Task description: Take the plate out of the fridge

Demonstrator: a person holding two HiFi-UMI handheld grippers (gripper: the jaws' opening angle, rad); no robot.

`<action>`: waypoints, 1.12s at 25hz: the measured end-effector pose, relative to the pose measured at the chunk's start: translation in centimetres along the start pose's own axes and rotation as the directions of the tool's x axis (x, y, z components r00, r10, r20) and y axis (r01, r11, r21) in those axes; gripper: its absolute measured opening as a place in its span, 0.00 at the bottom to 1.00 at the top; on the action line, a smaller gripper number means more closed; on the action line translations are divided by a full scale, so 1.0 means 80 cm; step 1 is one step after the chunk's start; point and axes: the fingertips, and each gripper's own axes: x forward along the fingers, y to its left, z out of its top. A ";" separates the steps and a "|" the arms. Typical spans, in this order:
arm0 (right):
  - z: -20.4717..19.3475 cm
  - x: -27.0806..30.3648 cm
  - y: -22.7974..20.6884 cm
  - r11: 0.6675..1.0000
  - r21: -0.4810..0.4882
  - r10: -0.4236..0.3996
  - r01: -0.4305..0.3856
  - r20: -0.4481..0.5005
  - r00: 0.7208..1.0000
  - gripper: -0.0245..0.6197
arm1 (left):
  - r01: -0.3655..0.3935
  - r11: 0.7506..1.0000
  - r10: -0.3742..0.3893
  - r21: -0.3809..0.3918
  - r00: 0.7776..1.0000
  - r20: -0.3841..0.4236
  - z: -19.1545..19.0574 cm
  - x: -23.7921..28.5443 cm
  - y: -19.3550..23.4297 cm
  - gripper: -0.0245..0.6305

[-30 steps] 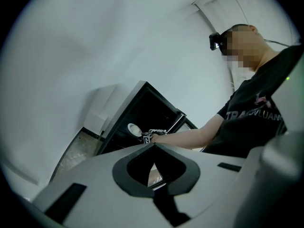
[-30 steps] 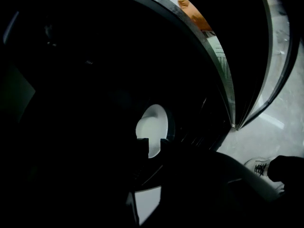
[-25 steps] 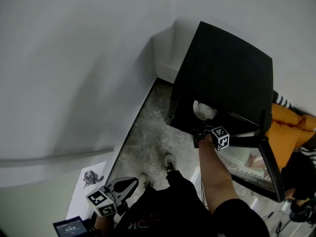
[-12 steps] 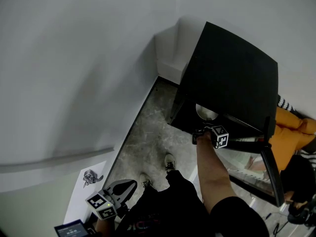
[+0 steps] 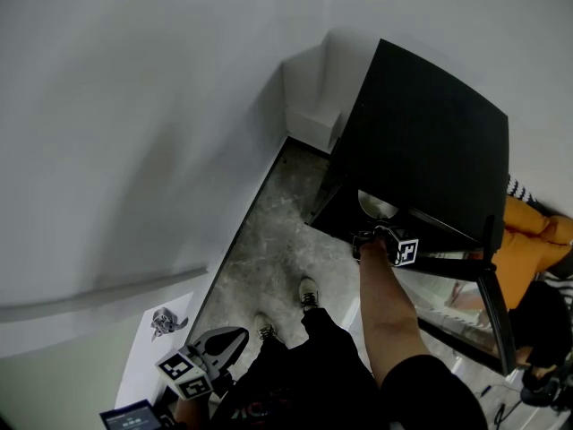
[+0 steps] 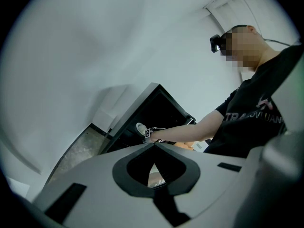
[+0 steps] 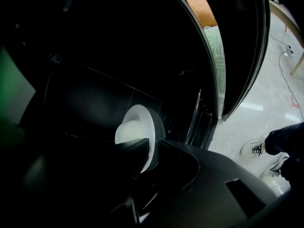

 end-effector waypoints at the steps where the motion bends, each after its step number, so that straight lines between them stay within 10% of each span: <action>1: -0.001 0.000 0.000 1.000 -0.002 0.003 -0.003 -0.005 1.000 0.13 | -0.002 1.000 0.002 -0.001 1.000 -0.002 0.000 0.000 0.001 0.04; 28: -0.020 -0.019 -0.033 0.992 0.051 0.117 -0.118 0.015 0.993 0.10 | 0.038 0.999 -0.038 -0.003 0.999 -0.033 -0.011 -0.003 -0.003 0.04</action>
